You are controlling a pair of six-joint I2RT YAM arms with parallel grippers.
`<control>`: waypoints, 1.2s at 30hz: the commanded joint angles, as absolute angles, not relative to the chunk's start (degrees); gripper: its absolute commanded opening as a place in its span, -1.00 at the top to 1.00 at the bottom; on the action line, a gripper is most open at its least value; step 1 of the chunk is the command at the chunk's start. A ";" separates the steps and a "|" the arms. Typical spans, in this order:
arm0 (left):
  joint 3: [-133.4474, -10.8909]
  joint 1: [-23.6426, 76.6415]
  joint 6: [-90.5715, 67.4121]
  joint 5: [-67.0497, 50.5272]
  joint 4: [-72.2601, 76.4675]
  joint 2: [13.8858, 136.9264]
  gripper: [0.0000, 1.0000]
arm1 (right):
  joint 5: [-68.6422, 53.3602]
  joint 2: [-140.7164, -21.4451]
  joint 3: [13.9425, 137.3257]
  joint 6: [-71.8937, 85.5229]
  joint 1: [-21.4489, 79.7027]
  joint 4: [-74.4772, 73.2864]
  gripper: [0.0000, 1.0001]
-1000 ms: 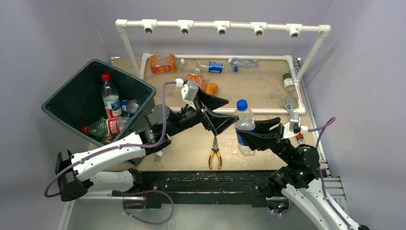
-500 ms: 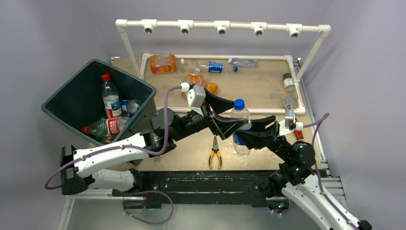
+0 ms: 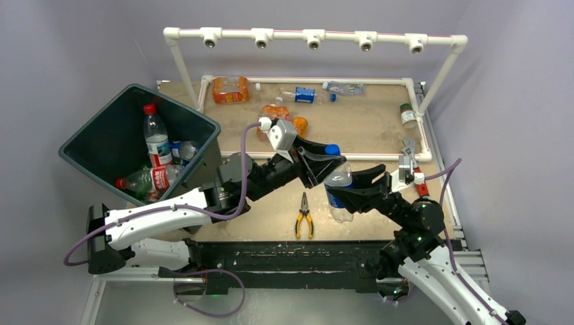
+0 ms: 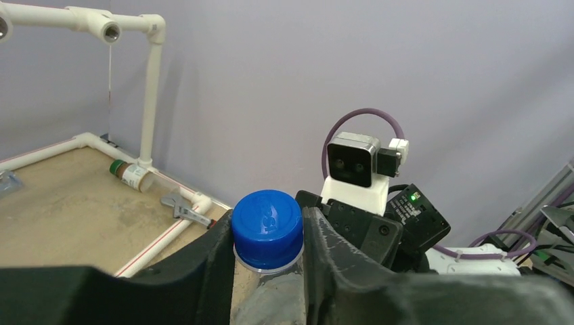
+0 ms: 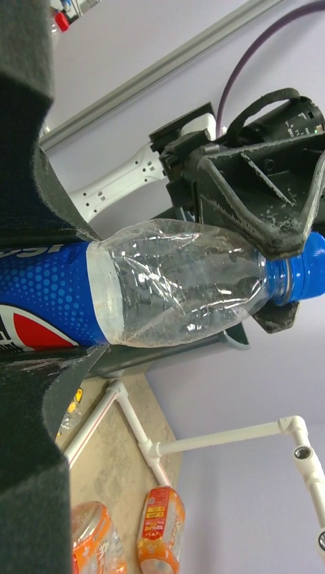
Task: Put the plastic bottles in the bin
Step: Pick up the plastic bottle at the center of the board, then place the plastic bottle in the trash bin.
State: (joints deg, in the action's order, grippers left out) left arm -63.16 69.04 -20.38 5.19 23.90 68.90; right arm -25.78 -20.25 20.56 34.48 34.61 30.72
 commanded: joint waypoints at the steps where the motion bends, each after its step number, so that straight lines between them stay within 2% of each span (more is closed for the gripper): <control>1: -66.18 69.26 -19.64 5.92 24.18 68.91 0.62 | -27.97 -20.59 20.74 33.73 34.76 31.21 0.53; 3: -66.48 69.26 -19.41 5.94 23.47 68.70 0.89 | -28.81 -20.77 20.99 33.90 34.84 30.88 0.42; 4: -66.76 69.26 -19.05 5.99 22.70 68.46 0.95 | -29.09 -20.94 21.38 34.11 34.77 30.35 0.20; 6: -68.43 69.26 -17.37 7.46 18.88 67.46 1.00 | -29.30 -21.17 23.04 34.13 34.81 28.16 -0.48; 8: -72.02 69.26 -14.28 11.87 11.47 66.01 1.00 | -27.74 -20.79 25.78 33.13 34.78 23.50 -0.93; 13: -87.99 69.31 -2.12 32.89 -10.50 65.14 1.00 | -24.35 -18.64 32.44 28.23 34.83 13.42 -0.98; 19: -112.33 69.31 10.85 64.16 -28.25 72.49 1.00 | -22.75 -18.02 31.72 27.42 34.80 12.88 -0.98; 22: -113.43 69.27 24.89 77.54 -23.05 74.37 1.00 | -23.17 -18.17 28.88 28.72 34.75 15.14 -0.98; 23: -110.25 69.26 33.62 81.04 -11.35 73.86 1.00 | -23.39 -18.31 28.20 29.12 34.80 15.80 -0.98; 26: -99.25 69.02 60.91 83.95 23.38 72.08 1.00 | -24.04 -18.76 26.95 29.72 34.75 17.20 -0.98; 27: -97.84 68.01 64.70 83.59 28.45 72.06 1.00 | -24.20 -18.93 26.59 29.90 34.80 17.63 -0.98; 28: -98.43 66.22 63.22 83.25 26.98 72.23 1.00 | -24.45 -19.20 26.25 30.08 34.80 18.07 -0.98; 31: -107.24 55.84 37.98 77.86 -2.90 73.51 1.00 | -25.69 -19.63 25.68 30.76 34.78 19.35 -0.98; 32: -108.85 52.73 33.31 75.69 -7.64 73.94 1.00 | -26.11 -19.68 25.52 31.03 34.80 19.74 -0.97; 36: -110.15 46.87 32.09 73.31 -8.94 76.04 1.00 | -27.14 -19.28 25.07 31.46 34.76 20.18 -0.98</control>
